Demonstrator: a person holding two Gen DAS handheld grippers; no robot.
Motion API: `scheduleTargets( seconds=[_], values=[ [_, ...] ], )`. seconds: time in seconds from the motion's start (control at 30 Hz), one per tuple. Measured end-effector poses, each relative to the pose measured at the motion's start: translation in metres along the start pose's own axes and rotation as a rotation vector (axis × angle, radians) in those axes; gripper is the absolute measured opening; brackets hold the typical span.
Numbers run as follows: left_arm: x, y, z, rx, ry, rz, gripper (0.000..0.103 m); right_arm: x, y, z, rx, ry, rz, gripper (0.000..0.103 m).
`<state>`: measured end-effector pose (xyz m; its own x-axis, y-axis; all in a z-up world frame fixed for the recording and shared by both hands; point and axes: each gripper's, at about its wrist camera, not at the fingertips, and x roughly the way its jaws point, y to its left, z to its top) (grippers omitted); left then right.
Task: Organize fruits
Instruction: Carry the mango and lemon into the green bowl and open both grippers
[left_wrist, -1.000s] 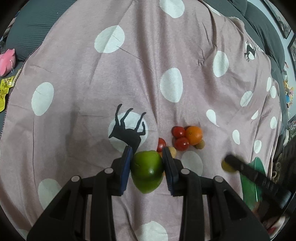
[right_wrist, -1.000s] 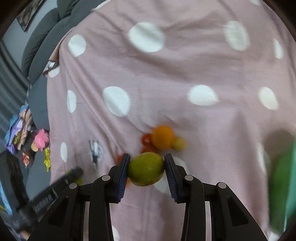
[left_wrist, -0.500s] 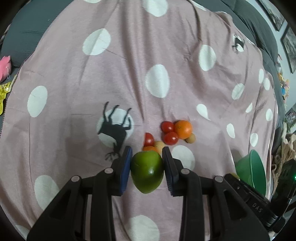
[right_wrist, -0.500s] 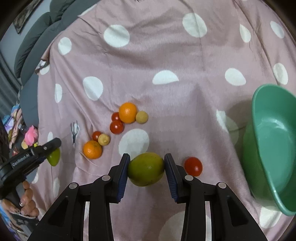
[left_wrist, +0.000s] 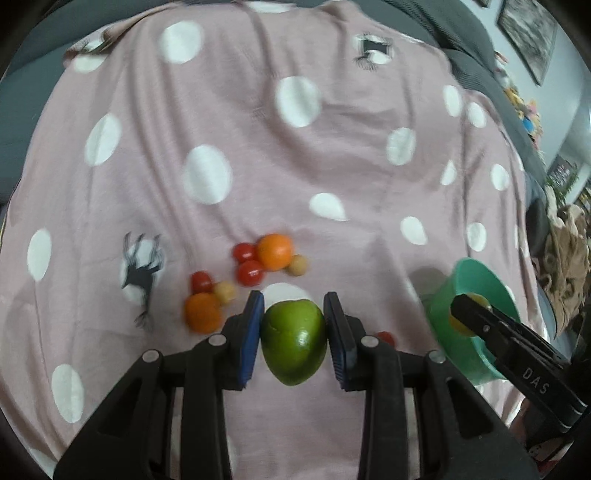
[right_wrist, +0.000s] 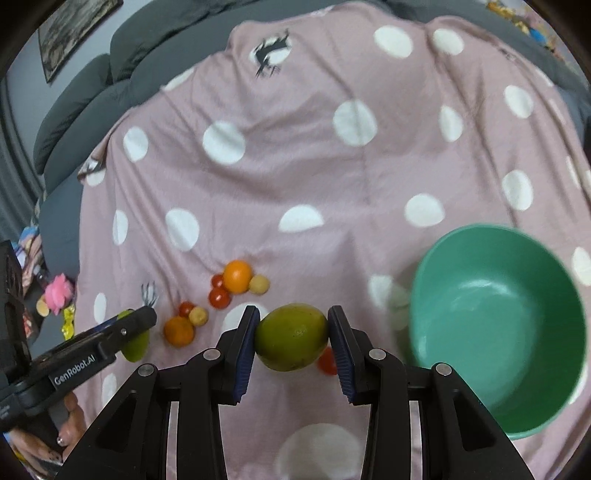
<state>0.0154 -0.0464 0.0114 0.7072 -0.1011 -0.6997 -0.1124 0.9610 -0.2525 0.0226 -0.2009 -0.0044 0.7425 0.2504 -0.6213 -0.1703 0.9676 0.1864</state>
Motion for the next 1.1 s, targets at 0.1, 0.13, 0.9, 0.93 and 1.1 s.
scheduleTargets(
  seconds=[0.1,0.13,0.9,0.93,1.1],
  values=[
    [0.001,-0.027,0.002,0.047,-0.015,-0.042,0.033,-0.013,-0.018,0.003,0.028,-0.039,-0.029,0.040],
    [0.002,-0.035,0.002,0.056,-0.021,-0.054,0.033,-0.016,-0.025,0.003,0.039,-0.049,-0.039,0.040],
    [0.060,-0.195,-0.014,0.251,0.063,-0.236,0.033,-0.055,-0.151,-0.003,0.295,-0.126,-0.192,0.040],
    [0.063,-0.198,-0.015,0.252,0.068,-0.237,0.033,-0.055,-0.154,-0.004,0.302,-0.123,-0.202,0.040],
    [0.074,-0.207,-0.020,0.260,0.094,-0.248,0.033,-0.053,-0.168,-0.009,0.338,-0.109,-0.223,0.040]
  ],
)
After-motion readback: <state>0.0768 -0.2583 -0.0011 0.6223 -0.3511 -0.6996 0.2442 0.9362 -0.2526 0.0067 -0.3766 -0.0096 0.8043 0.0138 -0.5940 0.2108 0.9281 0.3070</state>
